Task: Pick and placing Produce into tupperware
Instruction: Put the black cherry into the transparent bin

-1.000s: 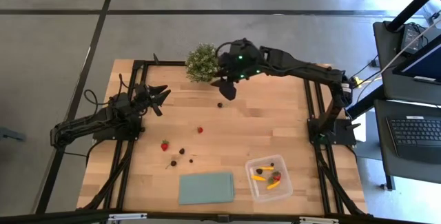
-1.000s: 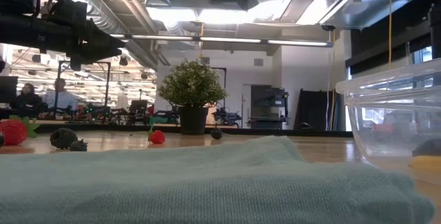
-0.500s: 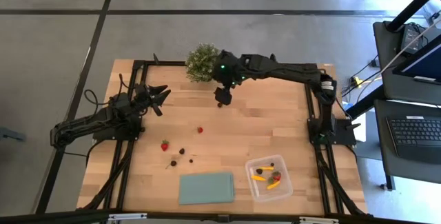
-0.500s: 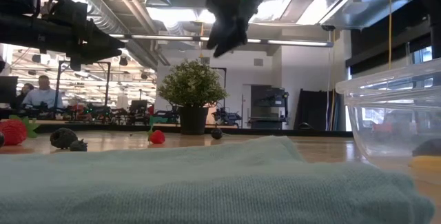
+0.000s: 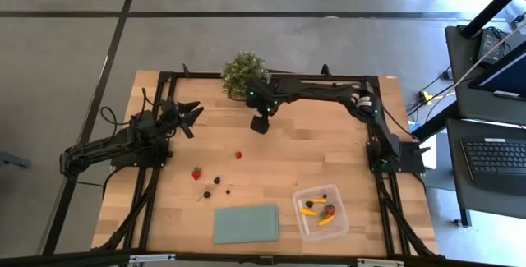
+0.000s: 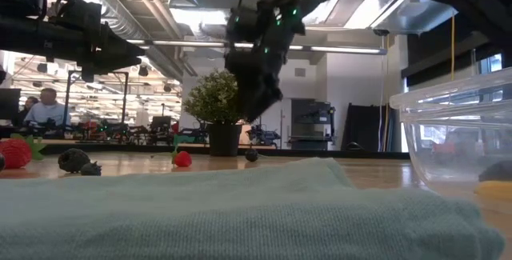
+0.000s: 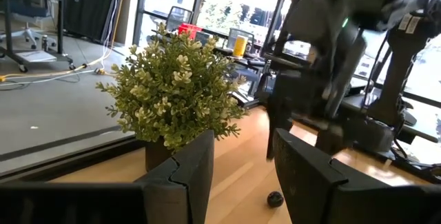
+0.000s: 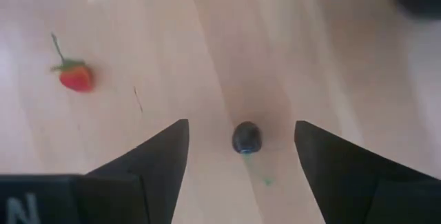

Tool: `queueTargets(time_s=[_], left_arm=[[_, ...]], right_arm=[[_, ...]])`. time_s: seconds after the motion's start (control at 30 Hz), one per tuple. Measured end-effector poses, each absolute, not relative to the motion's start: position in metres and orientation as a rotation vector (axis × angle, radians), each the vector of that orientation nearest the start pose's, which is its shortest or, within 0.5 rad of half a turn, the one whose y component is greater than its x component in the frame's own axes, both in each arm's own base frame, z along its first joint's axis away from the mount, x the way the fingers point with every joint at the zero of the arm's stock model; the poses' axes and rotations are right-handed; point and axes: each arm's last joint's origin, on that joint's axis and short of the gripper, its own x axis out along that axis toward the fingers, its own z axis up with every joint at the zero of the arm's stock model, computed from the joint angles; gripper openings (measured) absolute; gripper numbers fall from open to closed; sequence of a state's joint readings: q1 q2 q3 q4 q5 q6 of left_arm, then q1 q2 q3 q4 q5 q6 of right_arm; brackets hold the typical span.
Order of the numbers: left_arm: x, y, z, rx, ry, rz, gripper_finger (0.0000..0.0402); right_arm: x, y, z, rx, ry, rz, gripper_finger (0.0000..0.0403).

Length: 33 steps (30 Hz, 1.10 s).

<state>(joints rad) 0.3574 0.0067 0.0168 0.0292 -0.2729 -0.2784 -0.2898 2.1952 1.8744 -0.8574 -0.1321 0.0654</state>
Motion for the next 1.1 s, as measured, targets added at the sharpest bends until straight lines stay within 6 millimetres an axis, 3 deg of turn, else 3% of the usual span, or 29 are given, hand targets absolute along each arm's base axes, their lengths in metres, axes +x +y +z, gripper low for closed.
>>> queueTargets(time_s=[0.17,0.37,1.1], left_arm=[[0.087,0.041,0.171,-0.268,-0.127,0.621,0.0143],[0.087,0.041,0.172,-0.268,-0.128,0.62,0.0143],[0.087,0.041,0.172,-0.269,-0.128,0.62,0.0143]], right_arm=[[0.45,-0.13,0.181,0.282,1.215,-0.142,0.0264],[0.452,-0.131,0.164,0.262,1.256,-0.135,0.0265],[0.452,-0.133,0.155,0.2,1.292,-0.162,0.0265]])
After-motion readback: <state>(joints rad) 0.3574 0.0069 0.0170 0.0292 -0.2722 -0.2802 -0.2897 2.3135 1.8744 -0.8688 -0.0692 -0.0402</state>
